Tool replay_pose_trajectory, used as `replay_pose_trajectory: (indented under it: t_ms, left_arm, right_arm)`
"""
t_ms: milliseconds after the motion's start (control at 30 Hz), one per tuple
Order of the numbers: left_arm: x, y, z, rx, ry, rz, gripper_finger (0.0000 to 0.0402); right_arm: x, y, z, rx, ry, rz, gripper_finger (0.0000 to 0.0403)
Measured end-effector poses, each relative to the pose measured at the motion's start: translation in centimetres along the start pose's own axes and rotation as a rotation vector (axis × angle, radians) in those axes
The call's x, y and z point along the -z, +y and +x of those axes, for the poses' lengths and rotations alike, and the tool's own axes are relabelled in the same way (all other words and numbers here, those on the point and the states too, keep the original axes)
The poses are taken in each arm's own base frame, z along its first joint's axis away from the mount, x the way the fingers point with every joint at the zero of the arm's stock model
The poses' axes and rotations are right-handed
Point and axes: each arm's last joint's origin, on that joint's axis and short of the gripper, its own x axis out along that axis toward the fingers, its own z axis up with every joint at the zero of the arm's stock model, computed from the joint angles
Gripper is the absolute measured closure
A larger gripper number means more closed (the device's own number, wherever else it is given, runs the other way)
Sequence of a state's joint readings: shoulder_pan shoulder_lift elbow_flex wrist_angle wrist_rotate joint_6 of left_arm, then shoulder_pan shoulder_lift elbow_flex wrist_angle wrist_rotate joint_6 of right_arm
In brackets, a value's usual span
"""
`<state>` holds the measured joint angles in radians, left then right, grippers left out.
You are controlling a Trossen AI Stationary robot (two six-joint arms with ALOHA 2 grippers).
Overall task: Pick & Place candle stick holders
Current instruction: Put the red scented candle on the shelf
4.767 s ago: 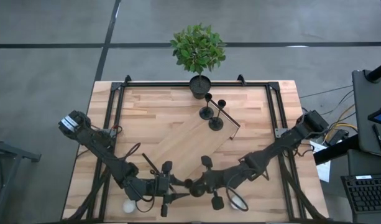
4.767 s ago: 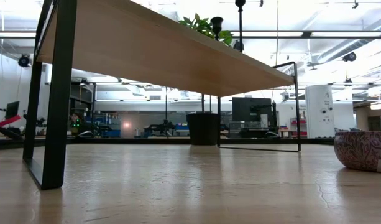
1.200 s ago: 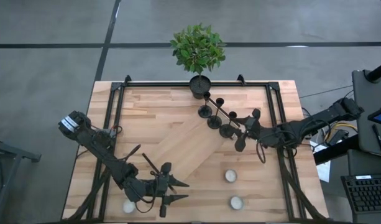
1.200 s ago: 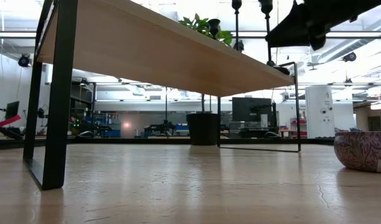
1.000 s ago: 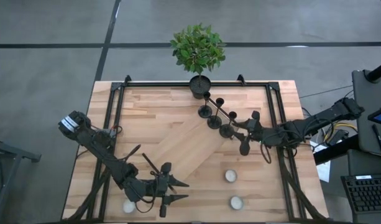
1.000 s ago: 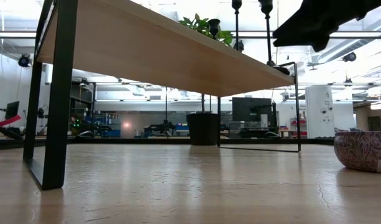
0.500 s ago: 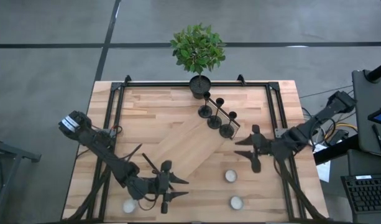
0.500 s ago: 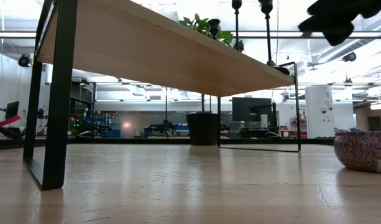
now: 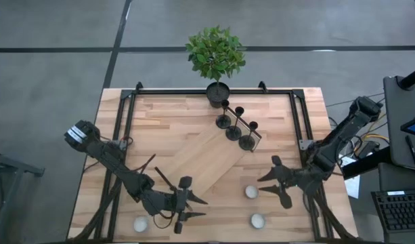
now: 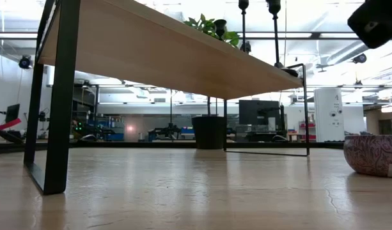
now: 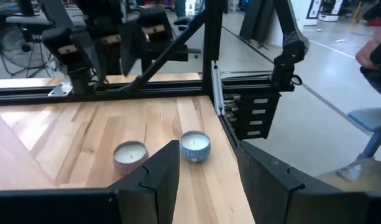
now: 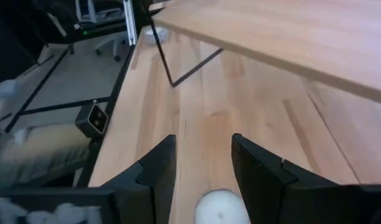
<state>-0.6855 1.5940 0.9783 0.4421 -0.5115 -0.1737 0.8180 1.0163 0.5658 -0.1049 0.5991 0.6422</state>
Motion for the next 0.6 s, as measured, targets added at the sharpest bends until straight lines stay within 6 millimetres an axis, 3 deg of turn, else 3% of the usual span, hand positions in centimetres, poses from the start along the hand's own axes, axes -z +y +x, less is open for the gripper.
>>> replay_pose_trajectory:
  t_ms: [367,600]
  left_arm:
    - [-2.3,2.1,1.7,0.014,0.044,0.042,0.0243]
    - [-2.9,3.6,2.4,0.011,0.055,0.046,0.0243]
  right_arm:
    - [1.3,-0.1,1.0,0.053,0.081,0.087,0.0307]
    - [2.6,0.3,1.0,0.023,0.182,0.106,0.0375]
